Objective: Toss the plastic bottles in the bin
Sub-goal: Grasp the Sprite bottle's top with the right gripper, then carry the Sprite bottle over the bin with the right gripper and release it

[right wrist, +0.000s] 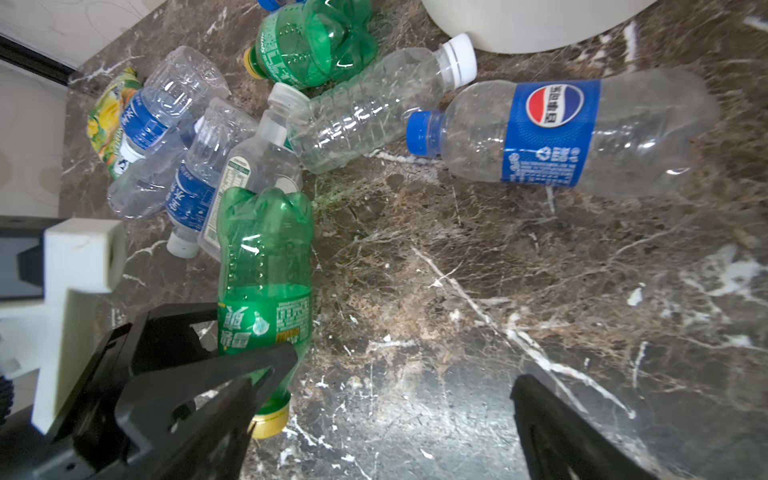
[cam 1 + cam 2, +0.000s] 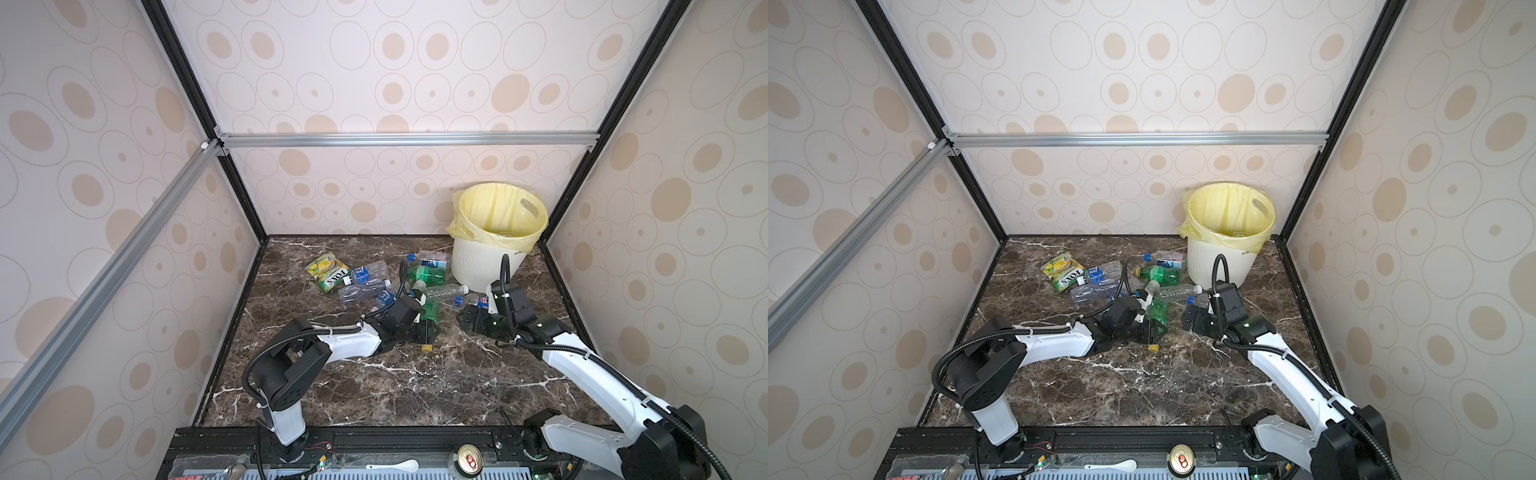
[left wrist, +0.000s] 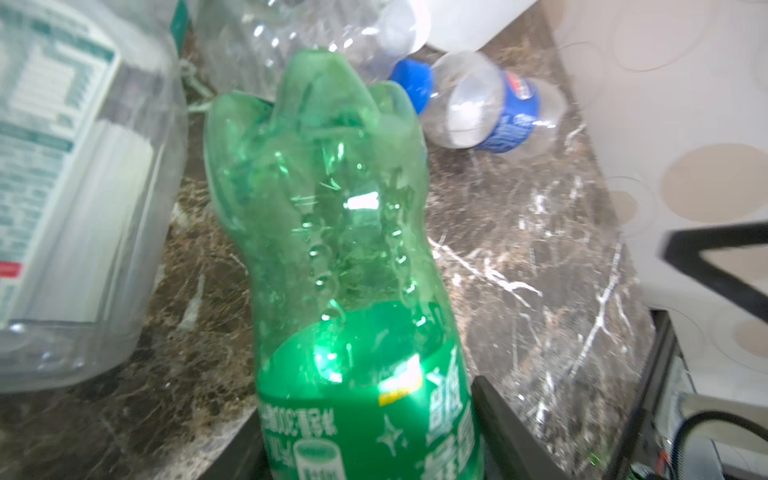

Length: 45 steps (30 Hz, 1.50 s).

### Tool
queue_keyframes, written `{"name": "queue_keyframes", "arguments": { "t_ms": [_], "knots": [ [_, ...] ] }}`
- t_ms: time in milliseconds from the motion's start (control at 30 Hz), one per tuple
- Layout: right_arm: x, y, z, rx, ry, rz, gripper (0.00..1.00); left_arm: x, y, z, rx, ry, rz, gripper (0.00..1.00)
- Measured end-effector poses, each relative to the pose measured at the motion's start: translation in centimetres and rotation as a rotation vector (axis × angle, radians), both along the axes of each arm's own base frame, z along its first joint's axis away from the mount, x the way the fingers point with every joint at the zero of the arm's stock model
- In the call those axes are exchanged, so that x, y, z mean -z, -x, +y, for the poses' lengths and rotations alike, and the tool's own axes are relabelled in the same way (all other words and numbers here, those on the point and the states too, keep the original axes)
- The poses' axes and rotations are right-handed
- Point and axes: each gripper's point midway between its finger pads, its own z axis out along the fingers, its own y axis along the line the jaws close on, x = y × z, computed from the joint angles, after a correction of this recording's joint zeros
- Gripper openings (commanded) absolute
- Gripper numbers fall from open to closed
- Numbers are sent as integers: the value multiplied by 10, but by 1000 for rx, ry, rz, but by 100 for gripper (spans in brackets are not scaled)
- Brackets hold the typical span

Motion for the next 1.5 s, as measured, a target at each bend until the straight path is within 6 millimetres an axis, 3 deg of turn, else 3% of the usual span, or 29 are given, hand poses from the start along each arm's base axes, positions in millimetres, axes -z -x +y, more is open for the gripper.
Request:
{"name": "queue_keyframes", "arguments": {
  "t_ms": [233,433,1167,1333,1500],
  "knots": [
    [-6,-10,20,0,-122,14,100,-37,4,-8,67,95,-108,53],
    [-26,-25,38,-19,-207,-7,97,-59,6,-14,114,144,-169,53],
    [-38,-43,67,-70,-347,-8,70,-76,23,-28,198,216,-200,55],
    [-38,-44,68,-73,-352,-11,59,-76,23,-29,200,216,-200,61],
    [-40,-44,68,-77,-343,-11,56,-76,22,-27,196,201,-209,73]
  ]
}}
